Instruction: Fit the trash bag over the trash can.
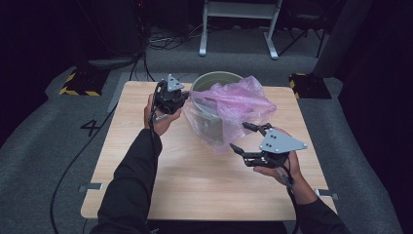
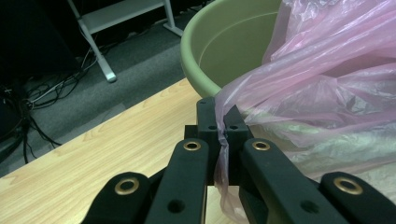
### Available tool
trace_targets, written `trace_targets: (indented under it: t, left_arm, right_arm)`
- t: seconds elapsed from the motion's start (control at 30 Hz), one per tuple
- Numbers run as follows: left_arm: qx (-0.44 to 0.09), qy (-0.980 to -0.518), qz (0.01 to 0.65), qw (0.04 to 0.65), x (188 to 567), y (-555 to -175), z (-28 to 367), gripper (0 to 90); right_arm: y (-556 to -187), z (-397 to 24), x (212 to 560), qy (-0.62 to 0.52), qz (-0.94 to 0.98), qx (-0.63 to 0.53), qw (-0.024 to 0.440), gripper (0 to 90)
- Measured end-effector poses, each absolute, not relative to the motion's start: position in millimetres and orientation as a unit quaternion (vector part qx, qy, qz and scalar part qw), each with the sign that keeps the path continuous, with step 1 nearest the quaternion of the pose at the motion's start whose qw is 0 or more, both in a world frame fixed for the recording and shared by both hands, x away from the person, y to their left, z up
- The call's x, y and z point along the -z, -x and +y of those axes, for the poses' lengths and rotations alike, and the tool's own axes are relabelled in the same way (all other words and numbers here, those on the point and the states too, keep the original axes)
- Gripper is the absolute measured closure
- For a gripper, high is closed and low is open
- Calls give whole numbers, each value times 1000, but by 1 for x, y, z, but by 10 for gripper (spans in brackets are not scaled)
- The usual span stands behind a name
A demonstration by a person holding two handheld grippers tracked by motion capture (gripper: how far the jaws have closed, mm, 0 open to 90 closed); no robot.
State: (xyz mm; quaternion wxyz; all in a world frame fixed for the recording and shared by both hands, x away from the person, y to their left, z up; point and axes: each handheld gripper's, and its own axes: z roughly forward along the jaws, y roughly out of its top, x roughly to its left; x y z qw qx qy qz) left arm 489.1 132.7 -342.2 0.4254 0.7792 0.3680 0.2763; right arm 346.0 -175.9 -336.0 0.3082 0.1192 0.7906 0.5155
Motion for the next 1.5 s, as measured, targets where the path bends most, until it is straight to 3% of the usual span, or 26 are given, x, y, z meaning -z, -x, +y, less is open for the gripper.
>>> trace_targets:
  t: [0.13,0.23,0.4,0.93,1.5]
  left_arm:
    - [-275,-777,370,429,343,-490,134,895]
    - [-277,-777,371,427,343,-491,135,895]
    - [-273,-775,376,429,345,-492,136,895]
    - [-271,-771,396,418,356,-505,147,895]
    - [-252,-779,401,410,376,-515,139,894]
  right_arm:
    - [-353,-175,347,-137,795,-473,353,587]
    - [-360,-181,353,-148,796,-459,365,742]
    - [-366,-197,356,-165,789,-461,370,880]
    - [-395,-254,379,-259,783,-434,362,898]
    - [-446,-272,400,-327,784,-396,349,897]
